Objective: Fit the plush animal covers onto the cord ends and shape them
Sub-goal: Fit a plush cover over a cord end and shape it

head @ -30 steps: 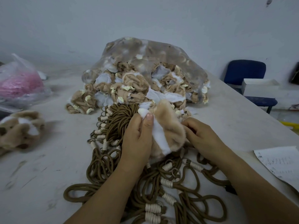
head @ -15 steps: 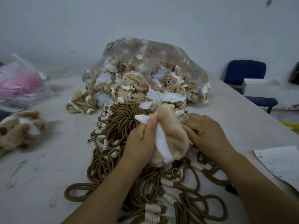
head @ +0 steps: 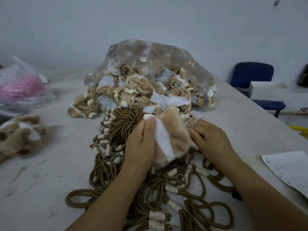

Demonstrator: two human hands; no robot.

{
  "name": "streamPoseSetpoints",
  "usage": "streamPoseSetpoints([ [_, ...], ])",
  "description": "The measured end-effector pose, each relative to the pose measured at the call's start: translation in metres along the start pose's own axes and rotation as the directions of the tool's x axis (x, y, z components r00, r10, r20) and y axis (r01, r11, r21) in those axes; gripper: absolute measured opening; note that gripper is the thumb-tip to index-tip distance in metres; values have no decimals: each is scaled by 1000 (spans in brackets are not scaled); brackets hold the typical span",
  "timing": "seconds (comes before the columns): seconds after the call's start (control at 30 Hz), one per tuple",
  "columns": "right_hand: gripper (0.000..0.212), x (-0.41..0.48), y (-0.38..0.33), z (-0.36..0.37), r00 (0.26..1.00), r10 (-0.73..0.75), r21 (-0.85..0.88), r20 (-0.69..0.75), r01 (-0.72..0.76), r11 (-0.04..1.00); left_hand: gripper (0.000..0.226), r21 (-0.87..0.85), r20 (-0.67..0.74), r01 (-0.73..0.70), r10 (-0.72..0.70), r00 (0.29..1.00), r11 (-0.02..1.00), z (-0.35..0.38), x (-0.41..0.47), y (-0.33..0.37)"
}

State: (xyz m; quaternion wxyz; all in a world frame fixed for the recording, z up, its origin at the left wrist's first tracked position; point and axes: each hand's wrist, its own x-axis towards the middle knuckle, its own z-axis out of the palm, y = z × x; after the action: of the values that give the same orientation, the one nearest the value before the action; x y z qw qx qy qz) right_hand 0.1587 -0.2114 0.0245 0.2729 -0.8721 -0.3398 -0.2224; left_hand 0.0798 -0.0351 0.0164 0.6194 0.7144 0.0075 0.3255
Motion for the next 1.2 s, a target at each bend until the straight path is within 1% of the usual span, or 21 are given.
streamPoseSetpoints([
  [0.07,37,0,2,4,1000,13,14,-10,-12,1000,39,10,-36,-18,18,999,1000,-1,1,-1],
  [0.13,52,0,3,8,999,35,4,-7,-35,999,33,4,-80,-23,24,997,1000,-2,2,-3],
  [0.17,54,0,4,9,999,38,0,-9,-38,999,31,-5,-101,-21,20,995,1000,-2,2,-3],
  [0.23,48,-1,6,10,999,43,9,-19,-43,999,28,-24,-126,-18,15,992,1000,-3,4,-3],
  [0.3,49,-2,3,10,998,62,33,-18,-61,998,25,-33,-123,-26,22,992,999,-3,4,-2],
  [0.37,52,-3,-1,12,993,114,101,12,-115,988,24,-20,-102,-20,18,995,1000,-2,3,-3],
  [0.4,50,-4,-5,13,990,136,141,29,-139,980,25,-6,-85,-17,16,996,1000,-1,3,-3],
  [0.47,34,-6,-9,16,985,168,236,43,-173,956,29,31,-47,-26,27,999,999,0,2,-3],
  [0.53,34,-6,-13,17,981,188,290,46,-194,937,32,75,-19,-60,62,998,995,1,4,-3],
  [0.63,33,-5,-13,17,978,202,306,52,-209,929,33,90,-4,-93,93,996,992,1,5,-3],
  [0.7,34,-5,-11,17,979,200,296,42,-203,933,33,84,2,-83,83,997,993,2,5,-4],
  [0.73,37,-5,-9,17,980,194,276,40,-198,940,33,83,6,-73,73,997,994,3,4,-5],
  [0.83,59,-3,-4,14,988,156,196,21,-157,968,31,71,13,-33,32,999,997,4,3,-6],
  [0.87,61,-3,-3,12,989,145,167,14,-145,975,30,54,7,-18,18,1000,998,4,2,-5],
  [0.93,54,-2,1,8,992,122,134,10,-123,983,30,20,-5,2,-2,1000,1000,4,2,-4],
  [1.0,45,-1,4,7,995,95,152,30,-98,983,30,-2,-14,21,-21,1000,1000,4,2,-3],
  [1.07,43,0,7,8,995,81,146,50,-87,985,30,-21,-27,33,-34,999,999,4,3,-3],
  [1.1,38,1,7,9,995,81,126,51,-87,988,30,-22,-34,34,-35,999,999,4,2,-4],
  [1.17,25,1,7,8,997,75,94,25,-77,993,32,-11,-51,25,-26,998,1000,4,2,-4],
  [1.2,25,0,7,7,998,70,81,8,-70,994,33,-9,-62,23,-23,998,1000,4,2,-3],
])
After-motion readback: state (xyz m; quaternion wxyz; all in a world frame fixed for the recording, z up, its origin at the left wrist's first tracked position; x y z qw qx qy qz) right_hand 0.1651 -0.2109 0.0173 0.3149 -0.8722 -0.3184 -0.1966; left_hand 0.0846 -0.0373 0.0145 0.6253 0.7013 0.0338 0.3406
